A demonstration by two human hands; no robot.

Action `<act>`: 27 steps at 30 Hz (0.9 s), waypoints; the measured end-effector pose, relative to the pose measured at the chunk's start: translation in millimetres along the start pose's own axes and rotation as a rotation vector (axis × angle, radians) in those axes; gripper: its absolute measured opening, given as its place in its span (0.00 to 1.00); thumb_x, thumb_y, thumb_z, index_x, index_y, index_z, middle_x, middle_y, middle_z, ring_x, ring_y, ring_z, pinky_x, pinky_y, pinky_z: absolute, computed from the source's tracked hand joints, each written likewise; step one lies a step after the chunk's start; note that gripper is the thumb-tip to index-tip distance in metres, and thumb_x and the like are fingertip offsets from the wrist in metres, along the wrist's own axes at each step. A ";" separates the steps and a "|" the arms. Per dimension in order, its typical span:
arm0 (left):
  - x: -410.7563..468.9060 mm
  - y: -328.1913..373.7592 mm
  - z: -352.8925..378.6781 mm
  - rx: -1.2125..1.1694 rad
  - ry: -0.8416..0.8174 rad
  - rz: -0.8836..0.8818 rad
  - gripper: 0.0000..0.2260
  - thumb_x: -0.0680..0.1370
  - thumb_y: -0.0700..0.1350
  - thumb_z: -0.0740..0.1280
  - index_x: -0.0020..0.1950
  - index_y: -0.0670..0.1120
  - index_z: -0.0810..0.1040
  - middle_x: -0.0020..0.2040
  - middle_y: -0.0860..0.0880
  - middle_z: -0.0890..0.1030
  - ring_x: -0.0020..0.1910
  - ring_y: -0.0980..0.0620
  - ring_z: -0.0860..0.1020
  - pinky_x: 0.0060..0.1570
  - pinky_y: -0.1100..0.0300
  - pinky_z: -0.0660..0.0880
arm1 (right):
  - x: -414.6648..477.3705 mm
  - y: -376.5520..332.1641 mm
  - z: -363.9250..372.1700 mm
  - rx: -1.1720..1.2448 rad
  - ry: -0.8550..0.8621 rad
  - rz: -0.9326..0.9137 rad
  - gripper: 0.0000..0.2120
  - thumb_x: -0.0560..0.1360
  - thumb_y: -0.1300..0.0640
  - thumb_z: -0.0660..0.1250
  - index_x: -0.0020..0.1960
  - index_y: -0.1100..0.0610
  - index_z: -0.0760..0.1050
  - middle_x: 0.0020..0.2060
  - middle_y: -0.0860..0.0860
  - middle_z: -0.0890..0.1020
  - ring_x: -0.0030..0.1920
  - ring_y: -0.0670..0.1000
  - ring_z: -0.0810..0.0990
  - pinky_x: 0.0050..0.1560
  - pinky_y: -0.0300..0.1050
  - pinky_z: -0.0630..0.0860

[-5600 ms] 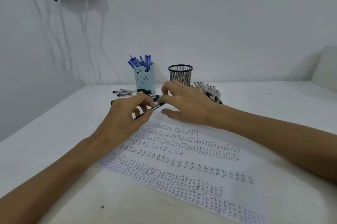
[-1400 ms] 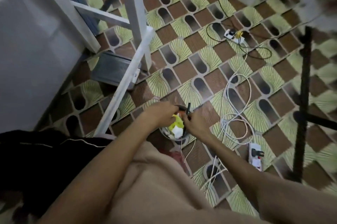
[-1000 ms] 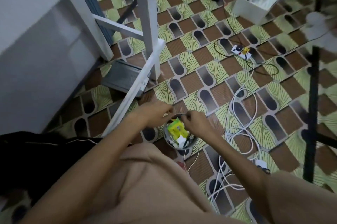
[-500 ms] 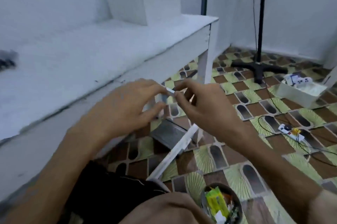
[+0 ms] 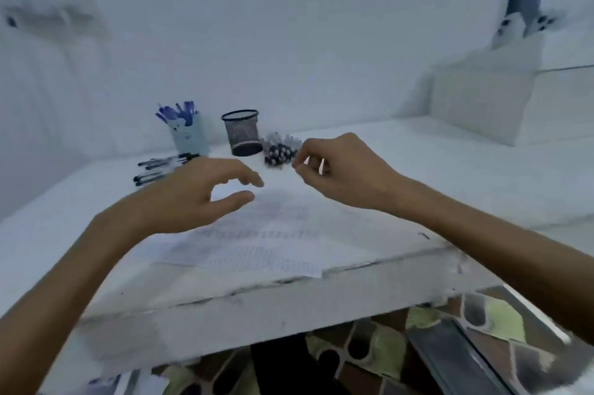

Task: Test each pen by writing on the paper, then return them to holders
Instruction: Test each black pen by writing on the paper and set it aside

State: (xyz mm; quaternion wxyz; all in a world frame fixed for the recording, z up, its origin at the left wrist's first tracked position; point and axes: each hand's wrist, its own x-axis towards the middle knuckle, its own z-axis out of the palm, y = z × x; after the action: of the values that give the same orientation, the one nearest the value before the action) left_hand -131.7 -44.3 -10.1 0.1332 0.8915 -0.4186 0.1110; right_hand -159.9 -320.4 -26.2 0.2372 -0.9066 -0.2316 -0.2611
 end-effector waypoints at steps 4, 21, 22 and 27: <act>-19.3 -62.1 -8.5 -0.004 -0.046 -0.126 0.12 0.82 0.58 0.63 0.64 0.61 0.80 0.60 0.66 0.80 0.60 0.64 0.77 0.59 0.58 0.78 | 71.6 -6.8 48.2 -0.025 -0.147 -0.154 0.04 0.78 0.54 0.66 0.49 0.50 0.80 0.34 0.41 0.81 0.36 0.40 0.77 0.41 0.41 0.75; -45.7 -162.4 11.4 -0.093 0.249 -0.104 0.07 0.82 0.39 0.68 0.53 0.49 0.83 0.50 0.58 0.85 0.49 0.52 0.83 0.47 0.50 0.78 | 221.2 -37.8 184.3 -0.361 -0.300 -0.629 0.16 0.82 0.53 0.62 0.66 0.58 0.75 0.60 0.55 0.75 0.61 0.55 0.75 0.48 0.54 0.79; -46.2 -162.7 12.0 -0.096 0.238 -0.101 0.07 0.82 0.39 0.68 0.53 0.49 0.83 0.50 0.58 0.85 0.49 0.52 0.83 0.47 0.49 0.78 | 222.0 -38.5 187.3 -0.378 -0.318 -0.634 0.16 0.82 0.52 0.61 0.66 0.58 0.74 0.59 0.55 0.76 0.60 0.56 0.76 0.48 0.54 0.79; -45.7 -163.9 13.1 -0.103 0.216 -0.088 0.07 0.82 0.38 0.68 0.53 0.49 0.83 0.49 0.57 0.84 0.49 0.51 0.83 0.48 0.47 0.78 | 220.9 -37.6 193.6 -0.405 -0.295 -0.645 0.13 0.83 0.51 0.61 0.63 0.58 0.75 0.56 0.54 0.78 0.58 0.56 0.77 0.45 0.54 0.79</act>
State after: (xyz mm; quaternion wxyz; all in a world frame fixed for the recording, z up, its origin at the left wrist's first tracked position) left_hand -32.0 84.8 -60.3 0.2279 0.8839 -0.3672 0.1788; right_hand 57.1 -119.0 -31.2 -0.0757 -0.8436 -0.4795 -0.2295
